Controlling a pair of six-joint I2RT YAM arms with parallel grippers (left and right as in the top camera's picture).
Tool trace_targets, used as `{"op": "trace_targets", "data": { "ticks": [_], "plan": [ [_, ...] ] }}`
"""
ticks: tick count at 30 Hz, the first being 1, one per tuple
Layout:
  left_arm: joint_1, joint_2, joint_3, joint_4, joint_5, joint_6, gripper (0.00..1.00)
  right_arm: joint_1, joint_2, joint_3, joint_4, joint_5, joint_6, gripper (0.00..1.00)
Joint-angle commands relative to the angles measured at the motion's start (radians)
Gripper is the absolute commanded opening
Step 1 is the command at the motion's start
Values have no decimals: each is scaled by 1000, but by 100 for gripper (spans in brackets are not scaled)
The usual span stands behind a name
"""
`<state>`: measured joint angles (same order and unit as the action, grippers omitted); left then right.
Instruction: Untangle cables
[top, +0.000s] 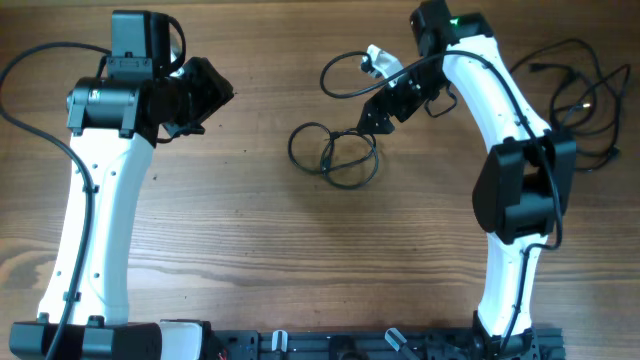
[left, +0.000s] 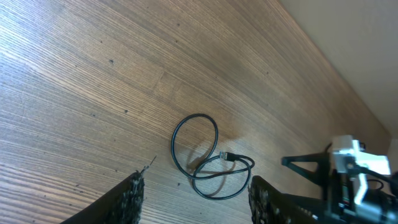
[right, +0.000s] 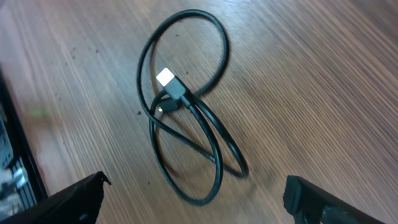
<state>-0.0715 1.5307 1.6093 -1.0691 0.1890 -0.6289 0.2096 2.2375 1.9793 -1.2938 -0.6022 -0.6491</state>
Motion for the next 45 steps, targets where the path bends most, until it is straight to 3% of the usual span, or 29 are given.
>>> {"op": "trace_targets", "data": {
  "ticks": [1,7,13,15,17,23,24,27,34,40,45],
  "plan": [
    [3,7,5,0,13,23,56,3,56,8,12,-91,-138,91],
    [3,7,5,-1,13,23,56,6,127,8,20,-108,-160,81],
    [3,7,5,-1,13,23,56,35,187,8,27,-131,-137,81],
    [3,7,5,-1,13,23,56,47,202,8,36,-131,-132,77],
    [3,7,5,-1,13,23,57,55,211,8,37,-131,-107,63],
    [3,7,5,1,12,23,59,42,173,16,50,-55,261,8],
    [3,7,5,1,12,23,59,35,147,16,44,-43,286,4],
    [3,7,5,0,12,23,60,11,39,16,42,-42,327,4],
    [3,7,5,-8,12,23,61,-97,-332,17,80,158,610,4],
    [3,7,5,-8,12,23,61,-285,-611,17,31,469,913,4],
    [3,7,5,-8,12,23,61,-477,-700,17,-6,568,992,4]
  ]
}}
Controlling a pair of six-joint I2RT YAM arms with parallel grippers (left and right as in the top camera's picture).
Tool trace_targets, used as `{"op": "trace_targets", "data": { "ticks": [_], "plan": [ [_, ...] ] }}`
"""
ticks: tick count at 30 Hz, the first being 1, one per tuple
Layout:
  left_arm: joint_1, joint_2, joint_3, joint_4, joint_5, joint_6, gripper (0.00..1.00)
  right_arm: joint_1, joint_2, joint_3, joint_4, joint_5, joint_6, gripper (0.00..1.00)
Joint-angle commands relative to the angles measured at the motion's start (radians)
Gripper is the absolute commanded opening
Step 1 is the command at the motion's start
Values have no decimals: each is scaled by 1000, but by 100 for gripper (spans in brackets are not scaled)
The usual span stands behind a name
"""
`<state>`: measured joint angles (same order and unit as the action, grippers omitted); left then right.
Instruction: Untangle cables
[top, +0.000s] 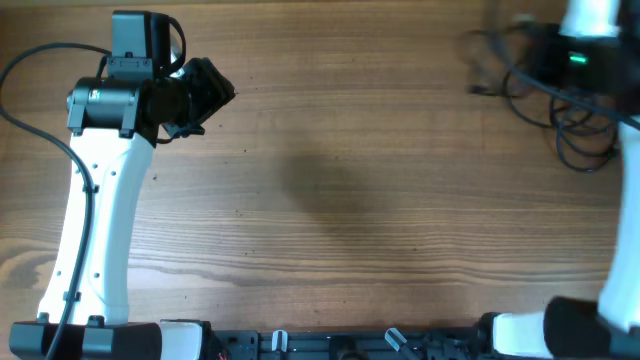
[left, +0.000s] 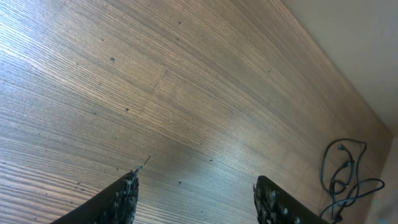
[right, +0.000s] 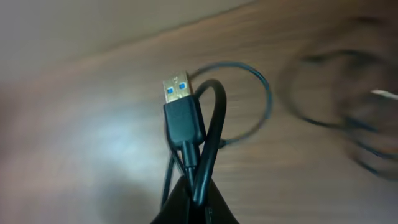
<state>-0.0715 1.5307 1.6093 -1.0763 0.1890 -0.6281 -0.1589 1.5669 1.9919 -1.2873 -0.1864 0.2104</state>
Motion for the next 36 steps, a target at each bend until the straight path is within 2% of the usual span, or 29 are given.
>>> {"op": "trace_targets", "data": {
  "ticks": [1,7,12,15,16,17,18,19,22,28,34,36],
  "plan": [
    [3,7,5,0,12,23,61,-152,-32,4,-12,172,133,4],
    [3,7,5,0,11,23,62,-376,34,3,-7,245,161,4],
    [3,7,5,-1,12,23,64,-444,164,3,-19,239,163,4],
    [3,7,5,-1,12,23,73,-445,249,3,-31,254,157,4],
    [3,7,5,-1,12,22,80,-445,285,3,-35,259,156,4],
    [3,7,5,-4,12,22,95,-445,313,3,-39,258,156,4],
    [3,7,5,-6,12,22,100,-445,336,3,-43,257,157,4],
    [3,7,5,-9,12,22,100,-445,357,3,-47,257,156,8],
    [3,7,5,-10,12,22,100,-445,388,3,-62,254,155,98],
    [3,7,5,-10,12,22,100,-444,363,3,-61,80,82,100],
    [3,7,5,-10,12,22,100,-422,260,3,-53,-151,-54,100],
    [3,7,5,-10,12,22,100,-396,190,3,-53,-238,-141,100]
  ]
}}
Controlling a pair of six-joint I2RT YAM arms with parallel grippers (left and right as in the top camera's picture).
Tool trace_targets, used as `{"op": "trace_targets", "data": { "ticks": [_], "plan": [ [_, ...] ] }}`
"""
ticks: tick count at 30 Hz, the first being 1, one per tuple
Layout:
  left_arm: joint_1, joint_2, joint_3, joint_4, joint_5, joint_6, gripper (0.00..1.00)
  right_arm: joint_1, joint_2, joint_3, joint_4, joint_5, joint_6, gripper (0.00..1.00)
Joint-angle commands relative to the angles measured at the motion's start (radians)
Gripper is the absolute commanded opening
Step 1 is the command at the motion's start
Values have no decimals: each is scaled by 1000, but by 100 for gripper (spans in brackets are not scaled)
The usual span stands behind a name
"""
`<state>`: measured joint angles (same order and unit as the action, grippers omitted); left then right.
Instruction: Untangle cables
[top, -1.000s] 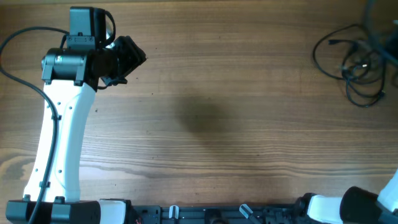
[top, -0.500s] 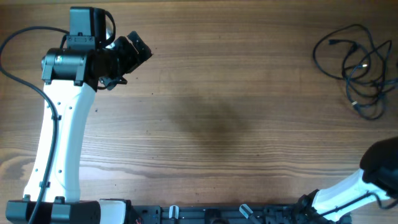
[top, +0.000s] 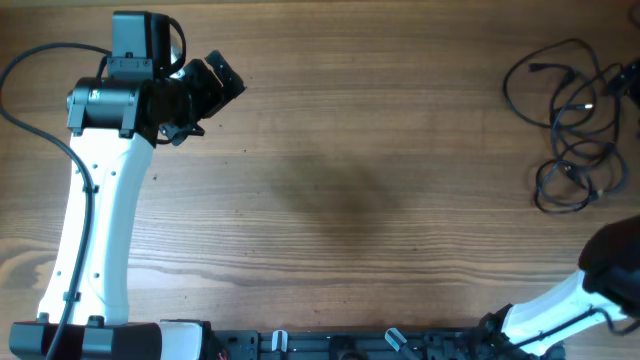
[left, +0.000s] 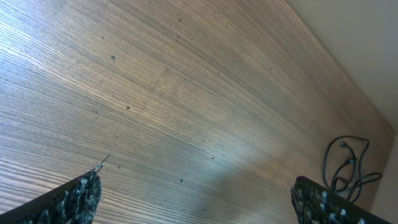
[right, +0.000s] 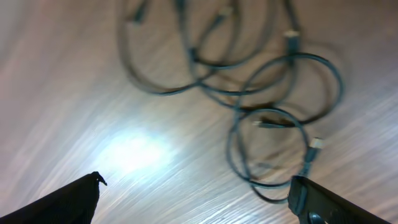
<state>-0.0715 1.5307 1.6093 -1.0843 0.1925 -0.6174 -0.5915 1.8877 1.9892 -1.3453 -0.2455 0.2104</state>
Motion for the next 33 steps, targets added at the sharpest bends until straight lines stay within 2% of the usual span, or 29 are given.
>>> {"op": "trace_targets", "data": {
  "ticks": [1,3,5,7,8,14,24,28,33],
  "plan": [
    [3,7,5,-2,8,11,100,51,-161,6,4,-222,-184,100],
    [3,7,5,-2,8,11,100,92,-228,6,-18,-318,-294,100],
    [3,7,5,-2,8,11,100,169,-325,6,-69,-333,-365,100],
    [3,7,5,-2,8,11,100,237,-401,6,-99,-312,-338,100],
    [3,7,5,-2,8,11,100,293,-467,6,-111,-309,-267,100],
    [3,7,5,-2,8,11,100,352,-595,6,-111,-309,-155,100],
    [3,7,5,-2,8,11,100,352,-643,-6,-217,-202,-214,100],
    [3,7,5,-2,8,11,100,386,-737,-127,-79,-195,-230,100],
    [3,7,5,-2,8,11,100,472,-934,-433,256,-188,-233,100]
  ]
}}
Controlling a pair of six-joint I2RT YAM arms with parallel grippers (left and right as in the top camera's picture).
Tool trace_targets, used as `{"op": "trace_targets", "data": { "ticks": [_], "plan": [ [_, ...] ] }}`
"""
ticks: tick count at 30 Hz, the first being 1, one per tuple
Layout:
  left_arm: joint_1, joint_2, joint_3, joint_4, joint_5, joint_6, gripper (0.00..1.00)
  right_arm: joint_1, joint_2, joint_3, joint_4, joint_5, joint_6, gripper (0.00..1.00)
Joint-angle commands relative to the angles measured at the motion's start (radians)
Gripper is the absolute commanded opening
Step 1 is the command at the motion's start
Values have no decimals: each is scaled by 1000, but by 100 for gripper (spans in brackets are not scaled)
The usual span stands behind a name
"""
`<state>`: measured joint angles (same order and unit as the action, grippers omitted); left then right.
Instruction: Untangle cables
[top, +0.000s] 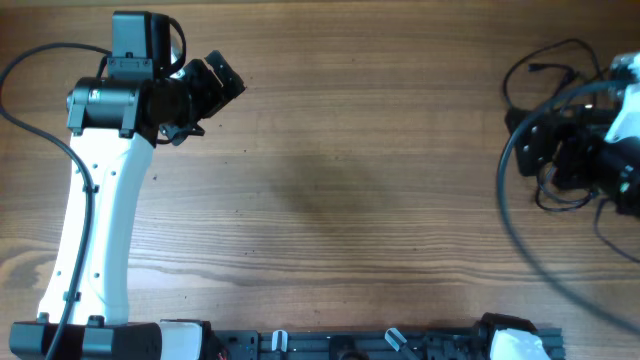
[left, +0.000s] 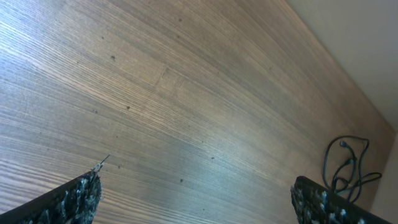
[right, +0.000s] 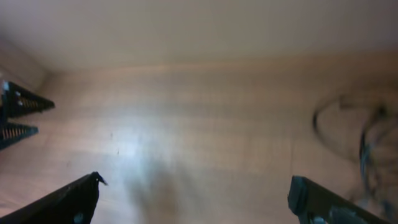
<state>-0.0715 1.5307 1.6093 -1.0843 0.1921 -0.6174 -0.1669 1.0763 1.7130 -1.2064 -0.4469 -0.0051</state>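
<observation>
The black cables (top: 560, 75) lie in a loose tangled pile at the table's far right edge; they show small in the left wrist view as the cables (left: 345, 165) and blurred in the right wrist view as the cables (right: 364, 140). My right gripper (top: 545, 150) hangs blurred over the near part of that pile. It is open, the right gripper (right: 196, 202) holding nothing. At the back left, my left gripper (top: 215, 85) is open wide, the left gripper (left: 199, 202) over bare wood.
The wooden table (top: 330, 200) runs between the two arms. A black rail (top: 350, 345) lines the near edge. The left arm's white body (top: 95, 220) stands along the left side. The table's far edge (left: 348, 81) meets a pale wall.
My right arm, then almost out of the overhead view with its camera looking down on the cable pile, now sits blurred over the pile, its camera facing across the table. The left arm is unchanged.
First my right gripper hung open over a small coiled black cable at mid-table. Then it was shut on that cable at the back right, the middle bare. Later it was open with the cables piled at the right, and the left gripper stood wider. Now it is over the pile.
</observation>
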Motion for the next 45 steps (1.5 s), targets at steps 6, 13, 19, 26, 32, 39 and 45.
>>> {"op": "trace_targets", "data": {
  "ticks": [6,13,19,26,32,39,45],
  "plan": [
    [3,7,5,-2,9,11,100,115,-486,-757,765,30,51,100],
    [3,7,5,-2,9,11,100,116,-795,-1233,1194,123,60,100],
    [3,7,5,-2,9,11,100,125,-933,-1464,1306,208,61,100],
    [3,7,5,-2,9,11,100,125,-1026,-1652,1363,225,58,100],
    [3,7,5,-2,9,11,100,124,-1073,-1708,1275,234,60,100],
    [3,7,5,-2,9,11,100,124,-1072,-1708,1223,231,60,100],
    [3,7,5,-2,9,11,100,124,-1067,-1708,1223,231,60,100]
  ]
}}
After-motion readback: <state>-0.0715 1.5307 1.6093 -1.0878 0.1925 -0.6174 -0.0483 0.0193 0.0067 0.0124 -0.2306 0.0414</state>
